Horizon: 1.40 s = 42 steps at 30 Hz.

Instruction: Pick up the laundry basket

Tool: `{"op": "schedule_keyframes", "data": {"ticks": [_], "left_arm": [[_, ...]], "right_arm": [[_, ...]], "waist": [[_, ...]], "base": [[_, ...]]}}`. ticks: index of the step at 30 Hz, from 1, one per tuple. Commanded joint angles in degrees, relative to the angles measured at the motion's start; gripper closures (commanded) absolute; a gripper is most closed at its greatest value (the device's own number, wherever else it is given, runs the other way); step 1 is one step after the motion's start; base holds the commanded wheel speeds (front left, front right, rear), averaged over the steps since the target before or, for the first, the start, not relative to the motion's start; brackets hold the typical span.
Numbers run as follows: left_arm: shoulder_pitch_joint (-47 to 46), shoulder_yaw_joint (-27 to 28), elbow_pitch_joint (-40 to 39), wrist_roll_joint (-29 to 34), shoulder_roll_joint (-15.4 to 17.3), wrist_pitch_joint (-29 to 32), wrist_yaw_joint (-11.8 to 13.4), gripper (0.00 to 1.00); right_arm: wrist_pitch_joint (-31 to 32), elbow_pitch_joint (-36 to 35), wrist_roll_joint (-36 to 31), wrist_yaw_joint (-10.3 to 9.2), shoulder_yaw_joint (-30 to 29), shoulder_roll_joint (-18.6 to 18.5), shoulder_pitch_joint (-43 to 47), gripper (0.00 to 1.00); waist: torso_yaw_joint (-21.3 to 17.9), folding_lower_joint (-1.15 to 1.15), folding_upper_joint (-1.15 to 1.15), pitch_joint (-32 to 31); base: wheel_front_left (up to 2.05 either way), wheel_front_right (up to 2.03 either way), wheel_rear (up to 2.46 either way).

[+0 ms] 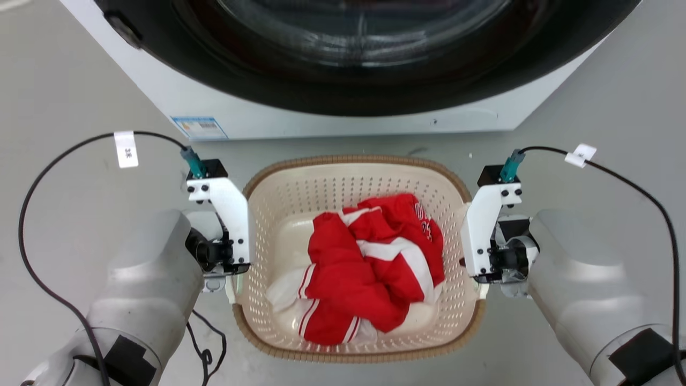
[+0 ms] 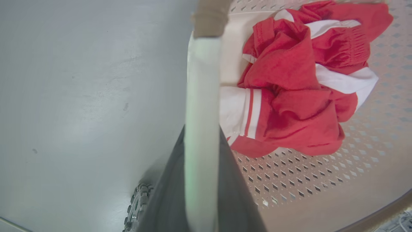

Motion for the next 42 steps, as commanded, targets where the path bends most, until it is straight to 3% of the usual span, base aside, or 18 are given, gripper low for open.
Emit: {"op": "schedule_keyframes", "data": {"ticks": [1, 15, 27, 42], "left_arm": [[0.61, 0.21, -0.72, -0.98, -2.62, 0.59, -0.74, 1.00], [3.57, -0.33, 1.68, -4.33, -3.18, 9.30, -0.74, 1.00], [8.10, -0.37, 2.85, -6.39, -4.50, 12.89, -0.74, 1.00], [10.21, -0.69, 2.97, -7.14, -5.37, 12.53, -0.74, 1.00]], "right_arm": [[0.76, -1.32, 1.16, 0.84, 0.35, 2.43, 0.75, 1.00], [7.31, -0.11, 5.84, 0.84, 1.88, 2.43, 3.42, 1.00], [11.48, -0.83, 8.48, 0.84, 5.26, 2.59, 7.64, 1.00], [10.36, 0.87, 9.04, 0.84, 6.98, 2.60, 8.60, 1.00]], "waist": [[0.26, 0.01, 0.00, -3.50], [-0.20, 0.01, 0.00, -16.11], [-0.74, 0.01, 0.00, -24.65], [-0.28, 0.01, 0.00, -28.22]], "base": [[0.00, 0.00, 0.00], [0.00, 0.00, 0.00], [0.00, 0.00, 0.00], [0.00, 0.00, 0.00]]}}
